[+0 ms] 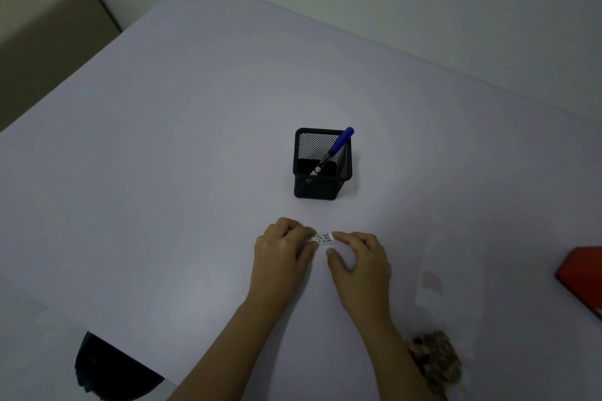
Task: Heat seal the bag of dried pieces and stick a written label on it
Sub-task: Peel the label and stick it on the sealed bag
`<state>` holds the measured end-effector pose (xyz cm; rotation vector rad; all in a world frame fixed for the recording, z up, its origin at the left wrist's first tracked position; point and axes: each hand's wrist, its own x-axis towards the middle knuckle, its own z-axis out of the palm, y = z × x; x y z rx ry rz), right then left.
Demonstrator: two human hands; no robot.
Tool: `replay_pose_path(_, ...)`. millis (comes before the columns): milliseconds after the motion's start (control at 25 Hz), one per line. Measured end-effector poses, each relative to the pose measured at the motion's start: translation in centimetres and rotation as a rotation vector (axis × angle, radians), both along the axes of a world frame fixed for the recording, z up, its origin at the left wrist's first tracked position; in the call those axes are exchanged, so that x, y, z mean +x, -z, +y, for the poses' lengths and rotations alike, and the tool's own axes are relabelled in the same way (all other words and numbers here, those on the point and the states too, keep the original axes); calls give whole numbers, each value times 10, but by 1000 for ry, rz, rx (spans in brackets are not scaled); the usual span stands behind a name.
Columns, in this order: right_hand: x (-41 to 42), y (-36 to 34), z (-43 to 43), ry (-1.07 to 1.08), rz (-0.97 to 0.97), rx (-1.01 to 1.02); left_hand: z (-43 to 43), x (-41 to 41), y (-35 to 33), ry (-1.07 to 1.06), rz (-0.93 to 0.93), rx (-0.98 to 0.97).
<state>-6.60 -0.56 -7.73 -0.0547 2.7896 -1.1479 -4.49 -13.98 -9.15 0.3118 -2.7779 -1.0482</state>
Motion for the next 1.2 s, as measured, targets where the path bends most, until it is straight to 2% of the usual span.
replay_pose_path(280,-2,-4,-5,-7,26,-109,-1,0,1,8,26,2)
replay_pose_path(440,4,-11,-10,43,-35,-221,-2,5,-2,8,37,41)
replay_pose_path(520,8,-19,-8,117,-90,-329,-2,8,-12,-7,40,183)
replay_pose_path(640,17,-44,0,250,-220,-547,2,14,-45,-71,-48,511)
replay_pose_path(800,30,-107,17,284,-297,-794,11,20,-114,-30,-140,854)
replay_pose_path(880,40,-145,31,243,-202,-810,18,23,-153,42,-163,930)
replay_pose_path(1040,69,-202,55,202,190,-488,38,33,-222,165,-188,1022)
replay_pose_path(1200,84,-229,68,238,553,-281,59,37,-266,276,-157,1015)
